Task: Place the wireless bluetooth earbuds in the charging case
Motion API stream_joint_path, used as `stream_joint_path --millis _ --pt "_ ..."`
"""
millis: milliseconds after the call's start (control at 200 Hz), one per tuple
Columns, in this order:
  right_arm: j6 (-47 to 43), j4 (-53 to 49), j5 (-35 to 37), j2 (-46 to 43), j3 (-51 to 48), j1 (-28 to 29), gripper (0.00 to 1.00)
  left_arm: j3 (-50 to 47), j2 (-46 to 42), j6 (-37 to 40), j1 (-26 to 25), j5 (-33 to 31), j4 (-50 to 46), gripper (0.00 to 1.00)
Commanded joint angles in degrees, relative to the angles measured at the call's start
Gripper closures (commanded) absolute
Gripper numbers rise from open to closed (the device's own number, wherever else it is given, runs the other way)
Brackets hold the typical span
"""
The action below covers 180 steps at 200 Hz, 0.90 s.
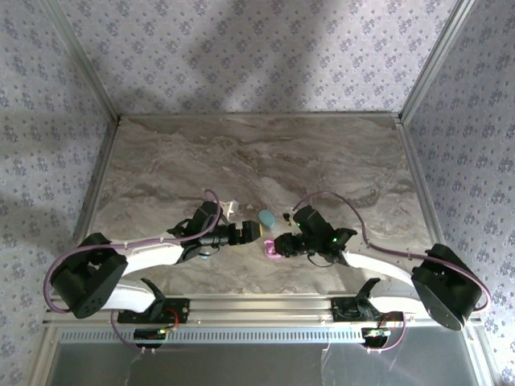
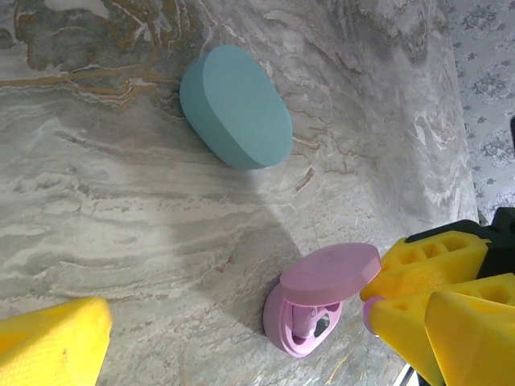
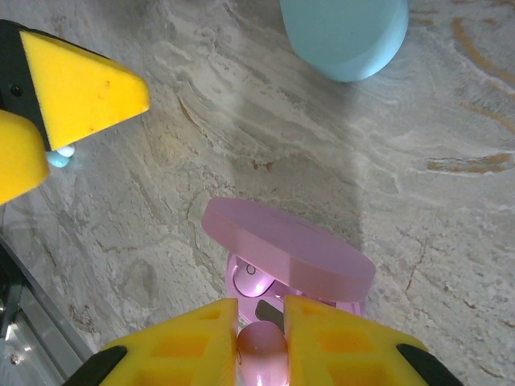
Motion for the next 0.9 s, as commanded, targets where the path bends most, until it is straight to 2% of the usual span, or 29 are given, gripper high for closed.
stream_joint_path --millis 0,340,580,895 --pt "-2.06 0.67 0.54 1.61 0.75 1.00 0.78 -0.98 -2.24 -0.47 -0.42 -1.93 0.23 0.00" --pt "-3.18 -0.03 5.55 5.21 3.01 4.68 0.78 -1.68 -4.20 0.06 -0.42 -2.64 -1.14 0.00" --pt "-3.92 -0.31 11.31 2.62 2.56 7.25 0.78 -2.31 -5.45 0.14 -0.42 -2.99 -1.90 0.00" --pt "-4.47 1.63 13.93 -1.39 0.07 7.84 0.77 -2.88 -5.76 0.15 -0.49 -3.17 -2.10 0.00"
